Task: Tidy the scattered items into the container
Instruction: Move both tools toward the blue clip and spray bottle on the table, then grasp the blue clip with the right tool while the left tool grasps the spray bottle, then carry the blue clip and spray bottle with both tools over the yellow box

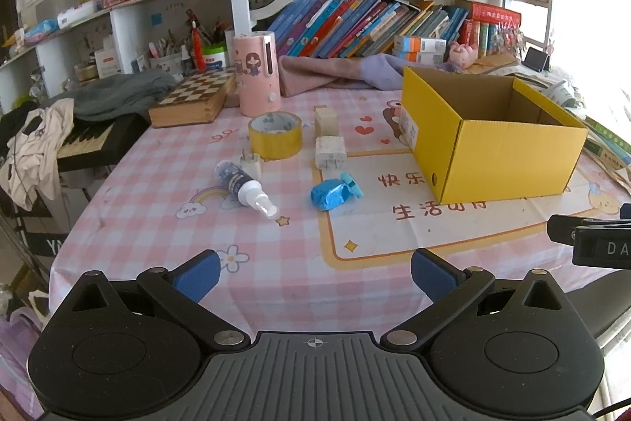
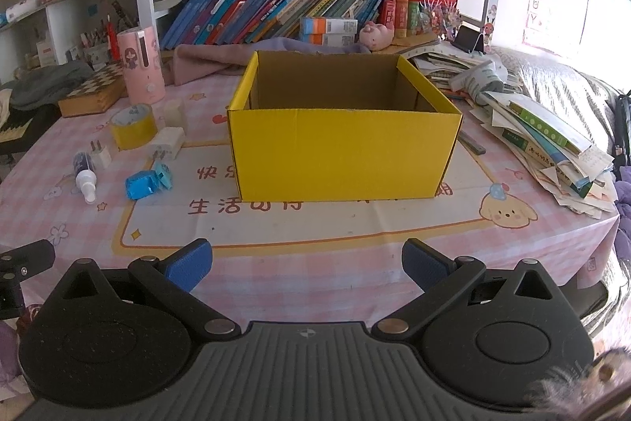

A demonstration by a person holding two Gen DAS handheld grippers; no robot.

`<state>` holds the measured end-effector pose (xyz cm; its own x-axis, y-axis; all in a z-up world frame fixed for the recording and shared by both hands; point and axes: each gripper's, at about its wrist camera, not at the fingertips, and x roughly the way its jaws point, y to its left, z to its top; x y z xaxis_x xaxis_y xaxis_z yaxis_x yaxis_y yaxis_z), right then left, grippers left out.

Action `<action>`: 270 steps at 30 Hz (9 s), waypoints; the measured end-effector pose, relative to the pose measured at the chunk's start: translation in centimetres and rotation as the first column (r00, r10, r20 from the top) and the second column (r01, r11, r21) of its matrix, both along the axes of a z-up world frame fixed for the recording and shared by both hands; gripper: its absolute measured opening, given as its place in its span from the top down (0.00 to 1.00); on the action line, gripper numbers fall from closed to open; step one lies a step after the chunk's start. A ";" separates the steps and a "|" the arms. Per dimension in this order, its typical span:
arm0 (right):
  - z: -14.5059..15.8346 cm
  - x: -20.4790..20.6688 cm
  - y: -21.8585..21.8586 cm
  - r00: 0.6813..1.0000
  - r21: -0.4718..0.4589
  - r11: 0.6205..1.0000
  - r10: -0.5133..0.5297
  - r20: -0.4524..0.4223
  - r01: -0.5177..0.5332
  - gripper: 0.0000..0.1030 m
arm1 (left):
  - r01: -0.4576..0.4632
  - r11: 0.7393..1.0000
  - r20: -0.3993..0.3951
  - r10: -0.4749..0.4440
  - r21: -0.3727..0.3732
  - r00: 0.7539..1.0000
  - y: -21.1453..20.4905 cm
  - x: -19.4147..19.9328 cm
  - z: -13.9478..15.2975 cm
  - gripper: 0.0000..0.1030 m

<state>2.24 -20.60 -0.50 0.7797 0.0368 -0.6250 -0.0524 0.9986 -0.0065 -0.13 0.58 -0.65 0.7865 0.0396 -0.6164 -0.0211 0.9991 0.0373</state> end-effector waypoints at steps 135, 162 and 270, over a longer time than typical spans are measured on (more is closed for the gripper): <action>-7.5 19.2 16.9 0.768 0.070 0.806 0.584 -0.264 -0.588 0.47 | -0.205 0.978 -0.221 0.192 -0.035 0.956 9.8 19.5 -5.9 0.06; -7.5 20.8 18.2 0.735 0.008 0.763 0.625 -0.263 -0.646 0.60 | -0.218 0.973 -0.274 0.189 -0.081 0.943 11.4 21.4 -7.1 0.70; -1.1 -0.9 -4.2 0.991 0.066 0.998 0.014 -0.134 -0.005 0.63 | 0.409 0.877 -0.077 -0.440 -0.254 0.895 -5.3 2.9 1.0 0.70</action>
